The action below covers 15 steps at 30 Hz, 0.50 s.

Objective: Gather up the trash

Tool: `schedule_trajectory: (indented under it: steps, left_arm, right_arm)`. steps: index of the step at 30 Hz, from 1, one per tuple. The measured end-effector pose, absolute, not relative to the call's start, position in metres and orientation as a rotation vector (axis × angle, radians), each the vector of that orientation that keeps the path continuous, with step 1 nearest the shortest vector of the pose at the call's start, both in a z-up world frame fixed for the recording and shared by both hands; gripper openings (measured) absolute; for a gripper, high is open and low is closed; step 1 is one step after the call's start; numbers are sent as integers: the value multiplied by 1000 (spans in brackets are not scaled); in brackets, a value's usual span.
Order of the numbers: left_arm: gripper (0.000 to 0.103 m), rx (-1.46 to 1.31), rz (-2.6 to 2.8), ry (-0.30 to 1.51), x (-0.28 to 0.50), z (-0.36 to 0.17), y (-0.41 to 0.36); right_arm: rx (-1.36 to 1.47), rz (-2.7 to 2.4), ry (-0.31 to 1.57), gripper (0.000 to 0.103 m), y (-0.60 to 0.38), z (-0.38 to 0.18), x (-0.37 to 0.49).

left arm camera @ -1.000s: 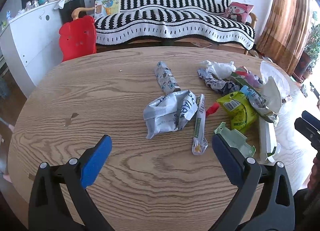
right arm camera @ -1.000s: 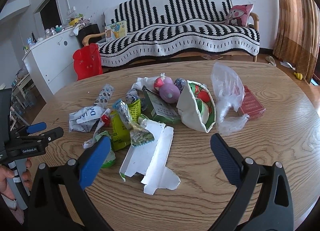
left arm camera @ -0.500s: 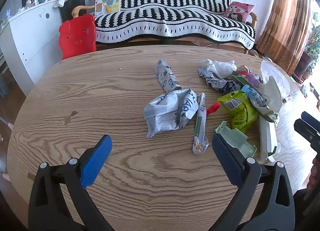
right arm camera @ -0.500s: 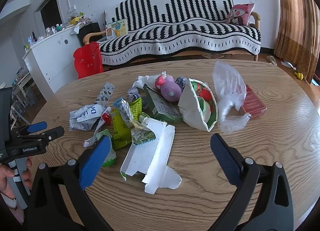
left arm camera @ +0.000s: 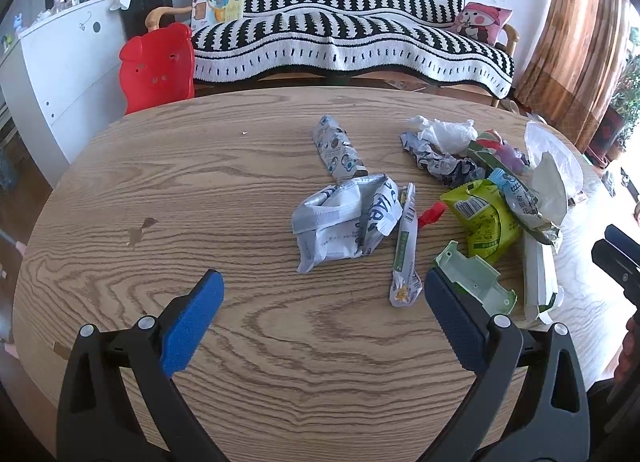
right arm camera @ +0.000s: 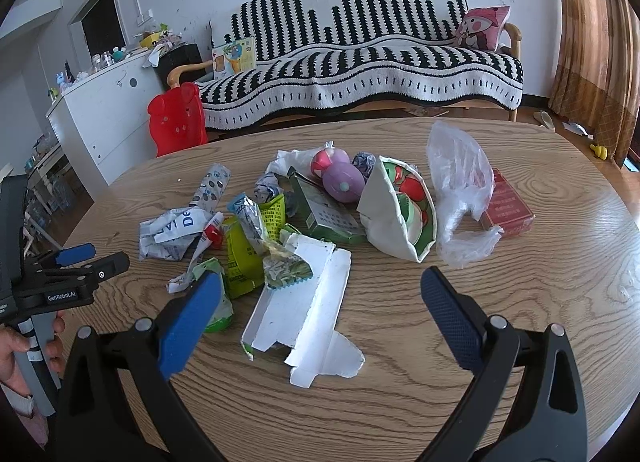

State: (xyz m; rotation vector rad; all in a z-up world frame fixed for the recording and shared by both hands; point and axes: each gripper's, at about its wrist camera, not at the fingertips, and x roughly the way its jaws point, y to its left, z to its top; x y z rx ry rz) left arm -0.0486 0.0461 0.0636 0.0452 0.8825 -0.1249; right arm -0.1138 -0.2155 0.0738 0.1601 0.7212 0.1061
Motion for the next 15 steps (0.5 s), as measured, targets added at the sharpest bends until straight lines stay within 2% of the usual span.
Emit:
schedule_trajectory:
  steps: [15]
  left_arm:
    - [98, 40, -129, 893, -47, 60, 46]
  right_arm:
    - [147, 124, 719, 97, -211, 72, -114]
